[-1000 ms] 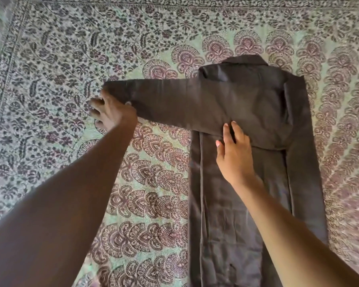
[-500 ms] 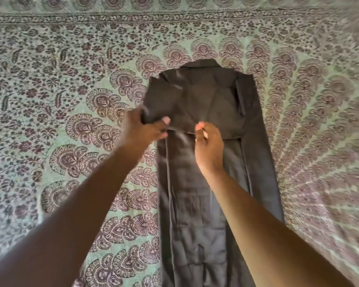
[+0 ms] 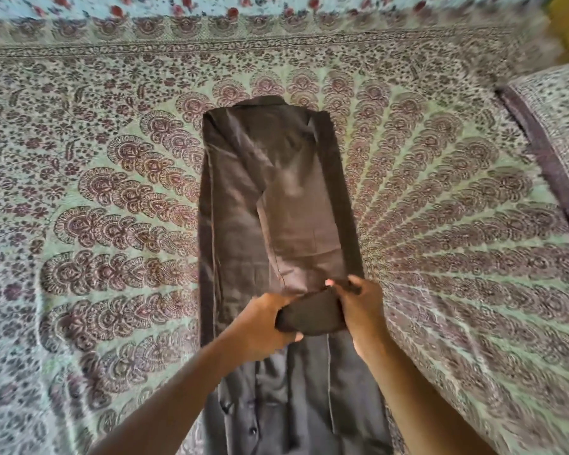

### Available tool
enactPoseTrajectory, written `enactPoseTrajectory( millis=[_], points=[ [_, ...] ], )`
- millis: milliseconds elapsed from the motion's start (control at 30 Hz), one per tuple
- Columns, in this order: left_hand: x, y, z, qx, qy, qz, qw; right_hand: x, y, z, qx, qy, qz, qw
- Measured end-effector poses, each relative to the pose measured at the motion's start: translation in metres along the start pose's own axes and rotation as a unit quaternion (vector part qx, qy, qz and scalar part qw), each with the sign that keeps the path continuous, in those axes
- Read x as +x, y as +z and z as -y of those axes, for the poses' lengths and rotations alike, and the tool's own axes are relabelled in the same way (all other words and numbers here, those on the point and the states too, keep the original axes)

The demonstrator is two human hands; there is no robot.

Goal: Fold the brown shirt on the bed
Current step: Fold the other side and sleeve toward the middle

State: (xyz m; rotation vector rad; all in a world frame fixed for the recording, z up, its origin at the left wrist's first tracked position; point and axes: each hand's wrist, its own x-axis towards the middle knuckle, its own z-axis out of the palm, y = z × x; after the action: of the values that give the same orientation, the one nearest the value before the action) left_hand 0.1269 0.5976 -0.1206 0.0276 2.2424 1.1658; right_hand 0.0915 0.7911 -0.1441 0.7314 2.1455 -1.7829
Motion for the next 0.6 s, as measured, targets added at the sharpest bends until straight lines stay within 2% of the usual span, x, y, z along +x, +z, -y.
enactPoseTrajectory(
  millis=[233, 433, 600],
  points=[
    [-0.047, 0.054, 0.001, 0.040, 0.022, -0.001, 0.999, -0.024, -0.031, -0.050, -0.123, -0.045, 0.042, 0.991],
    [-0.069, 0.085, 0.016, 0.107, 0.026, -0.047, 0.993, -0.021, -0.033, -0.067, -0.257, -0.042, 0.067, 0.963],
    [-0.078, 0.107, 0.032, 0.201, 0.110, -0.103, 0.968, -0.016, -0.029, -0.088, -0.288, -0.038, 0.087, 0.953]
  ],
)
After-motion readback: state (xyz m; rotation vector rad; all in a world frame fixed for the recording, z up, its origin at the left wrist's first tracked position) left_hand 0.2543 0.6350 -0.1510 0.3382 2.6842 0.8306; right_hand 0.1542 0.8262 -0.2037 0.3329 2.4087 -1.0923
